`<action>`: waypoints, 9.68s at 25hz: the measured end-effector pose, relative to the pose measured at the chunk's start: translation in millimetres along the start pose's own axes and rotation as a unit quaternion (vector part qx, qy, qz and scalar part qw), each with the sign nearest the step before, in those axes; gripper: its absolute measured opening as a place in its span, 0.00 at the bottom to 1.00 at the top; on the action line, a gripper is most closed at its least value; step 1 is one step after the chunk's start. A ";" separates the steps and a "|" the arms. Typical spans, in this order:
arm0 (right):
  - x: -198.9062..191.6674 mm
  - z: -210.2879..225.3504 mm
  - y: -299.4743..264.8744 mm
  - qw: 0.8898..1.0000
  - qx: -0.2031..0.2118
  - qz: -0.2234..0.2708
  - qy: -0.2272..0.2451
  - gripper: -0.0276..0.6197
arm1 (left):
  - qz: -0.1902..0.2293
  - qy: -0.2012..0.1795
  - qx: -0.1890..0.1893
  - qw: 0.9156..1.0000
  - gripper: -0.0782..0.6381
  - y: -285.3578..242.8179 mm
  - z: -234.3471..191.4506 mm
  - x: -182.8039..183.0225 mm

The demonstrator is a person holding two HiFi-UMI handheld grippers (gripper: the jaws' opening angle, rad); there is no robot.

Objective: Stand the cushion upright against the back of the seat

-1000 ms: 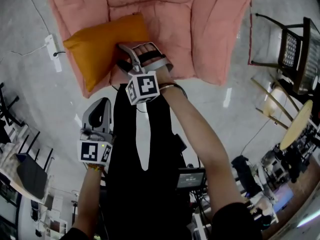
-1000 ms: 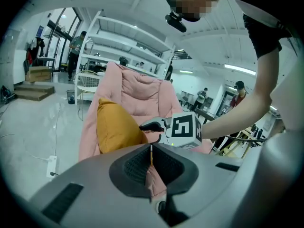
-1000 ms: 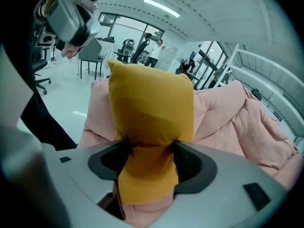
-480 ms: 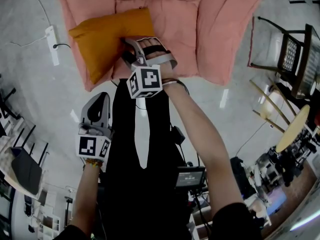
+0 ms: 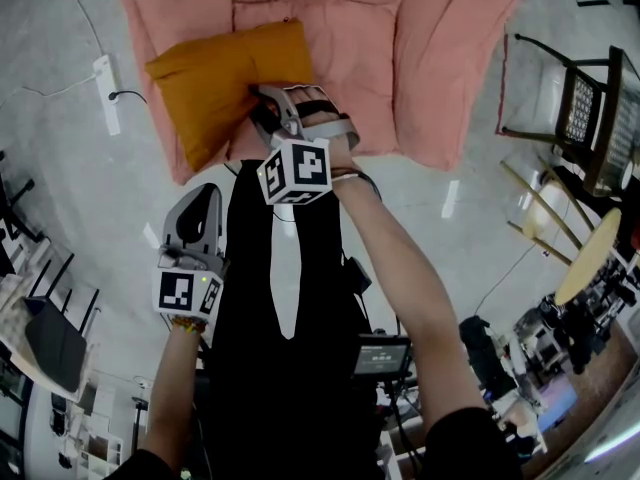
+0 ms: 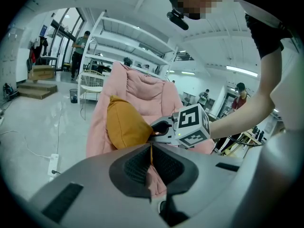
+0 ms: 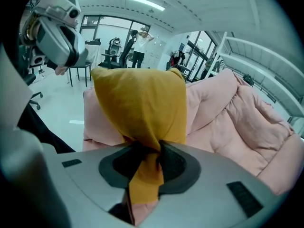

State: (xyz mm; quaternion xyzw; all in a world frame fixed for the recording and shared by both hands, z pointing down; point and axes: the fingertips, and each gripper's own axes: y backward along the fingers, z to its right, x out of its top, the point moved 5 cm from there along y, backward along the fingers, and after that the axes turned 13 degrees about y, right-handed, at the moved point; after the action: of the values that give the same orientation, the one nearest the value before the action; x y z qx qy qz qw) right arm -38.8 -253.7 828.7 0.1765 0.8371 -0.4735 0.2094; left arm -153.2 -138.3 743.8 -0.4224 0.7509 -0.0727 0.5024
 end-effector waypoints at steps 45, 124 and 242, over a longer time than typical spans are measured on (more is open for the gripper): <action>-70.2 194.0 33.4 0.819 -0.365 -0.030 -0.441 0.17 | -0.002 -0.007 -0.009 1.000 0.14 -5.4 -22.0 41.8; 27.9 169.7 351.1 0.912 -0.194 0.186 -0.309 0.19 | 0.088 -0.171 -0.105 0.976 0.14 14.4 230.0 199.3; 225.1 -134.4 646.1 0.892 -0.290 0.245 -0.243 0.07 | 0.247 -0.176 -0.062 0.951 0.13 378.7 396.9 62.3</action>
State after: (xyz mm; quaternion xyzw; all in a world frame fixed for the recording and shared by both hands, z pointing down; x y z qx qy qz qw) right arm 64.3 200.8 310.1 0.1869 0.7902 -0.1710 0.5581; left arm -50.5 182.2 306.2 -0.2599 0.7343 0.1758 0.6019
